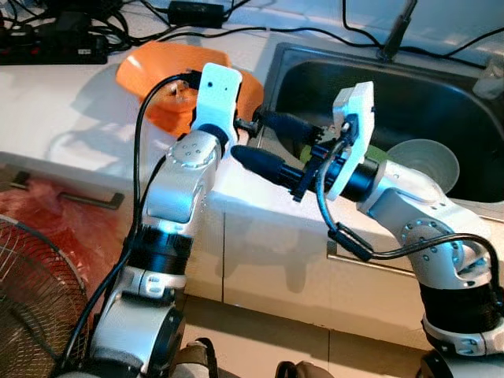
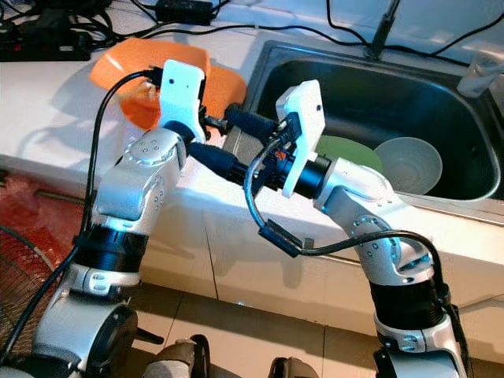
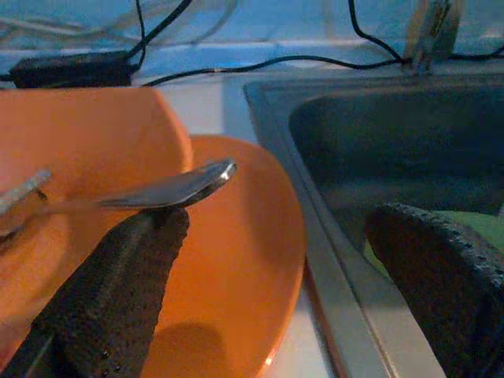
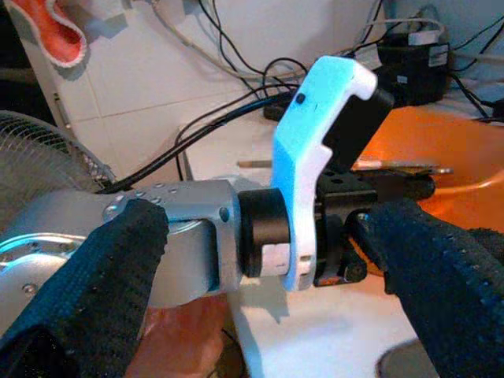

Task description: Kitchen organization

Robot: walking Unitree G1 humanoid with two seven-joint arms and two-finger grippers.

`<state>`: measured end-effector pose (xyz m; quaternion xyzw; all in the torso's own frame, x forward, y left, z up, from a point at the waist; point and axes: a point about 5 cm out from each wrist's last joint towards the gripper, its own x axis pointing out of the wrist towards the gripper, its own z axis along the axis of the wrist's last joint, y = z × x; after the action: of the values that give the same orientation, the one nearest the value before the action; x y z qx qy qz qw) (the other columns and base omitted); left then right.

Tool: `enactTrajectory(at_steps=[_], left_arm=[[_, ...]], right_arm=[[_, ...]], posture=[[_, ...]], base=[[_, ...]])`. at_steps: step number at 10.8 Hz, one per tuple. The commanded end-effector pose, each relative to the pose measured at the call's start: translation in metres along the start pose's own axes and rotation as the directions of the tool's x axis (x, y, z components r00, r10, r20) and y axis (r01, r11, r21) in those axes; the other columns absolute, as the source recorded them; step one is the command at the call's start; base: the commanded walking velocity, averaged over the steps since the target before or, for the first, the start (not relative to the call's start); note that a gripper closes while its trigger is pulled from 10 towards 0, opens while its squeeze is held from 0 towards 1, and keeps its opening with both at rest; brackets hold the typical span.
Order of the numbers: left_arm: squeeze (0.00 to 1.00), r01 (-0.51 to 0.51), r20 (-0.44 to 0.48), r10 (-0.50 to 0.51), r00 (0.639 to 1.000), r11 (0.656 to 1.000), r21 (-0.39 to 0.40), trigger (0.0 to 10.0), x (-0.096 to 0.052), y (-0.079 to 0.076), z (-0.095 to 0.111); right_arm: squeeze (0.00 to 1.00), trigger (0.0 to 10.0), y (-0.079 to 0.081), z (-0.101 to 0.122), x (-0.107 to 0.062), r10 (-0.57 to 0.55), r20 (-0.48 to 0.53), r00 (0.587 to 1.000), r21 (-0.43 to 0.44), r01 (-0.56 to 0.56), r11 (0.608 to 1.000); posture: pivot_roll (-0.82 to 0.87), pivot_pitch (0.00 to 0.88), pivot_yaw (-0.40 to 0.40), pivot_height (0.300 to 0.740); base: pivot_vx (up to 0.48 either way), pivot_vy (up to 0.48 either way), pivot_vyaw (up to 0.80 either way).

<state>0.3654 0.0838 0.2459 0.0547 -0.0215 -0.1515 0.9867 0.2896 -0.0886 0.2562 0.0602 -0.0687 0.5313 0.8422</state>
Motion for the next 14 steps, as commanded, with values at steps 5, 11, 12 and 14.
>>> enactTrajectory(at_steps=[5,11,12,14], left_arm=[[0.0,0.051,-0.02,-0.052,0.998,0.998,-0.026,10.0,-0.017,-0.008,-0.011],[0.0,-0.151,0.144,0.141,0.979,0.987,0.062,10.0,-0.062,0.026,-0.009],[0.0,-0.195,0.149,0.182,0.972,0.978,0.077,10.0,-0.067,0.029,-0.012],[0.0,-0.217,0.109,0.201,0.973,0.965,0.151,10.0,-0.073,0.028,-0.02]], right_arm=[[0.0,10.0,-0.001,0.004,0.004,0.02,0.009,1.0,-0.036,-0.019,0.999],[0.0,10.0,-0.007,-0.002,0.012,-0.071,0.063,0.996,-0.012,0.072,0.997],[0.0,10.0,-0.008,-0.002,0.013,-0.093,0.073,0.993,-0.006,0.094,0.996],[0.0,10.0,-0.015,-0.005,0.017,-0.187,0.096,0.978,0.022,0.186,0.982]], posture=[[0.05,0.097,-0.07,0.74],[0.08,0.102,-0.064,0.74],[0.08,0.103,-0.066,0.74],[0.08,0.103,-0.071,0.74]], base=[[0.0,0.0,0.0],[0.0,0.0,0.0],[0.0,0.0,0.0],[0.0,0.0,0.0]])
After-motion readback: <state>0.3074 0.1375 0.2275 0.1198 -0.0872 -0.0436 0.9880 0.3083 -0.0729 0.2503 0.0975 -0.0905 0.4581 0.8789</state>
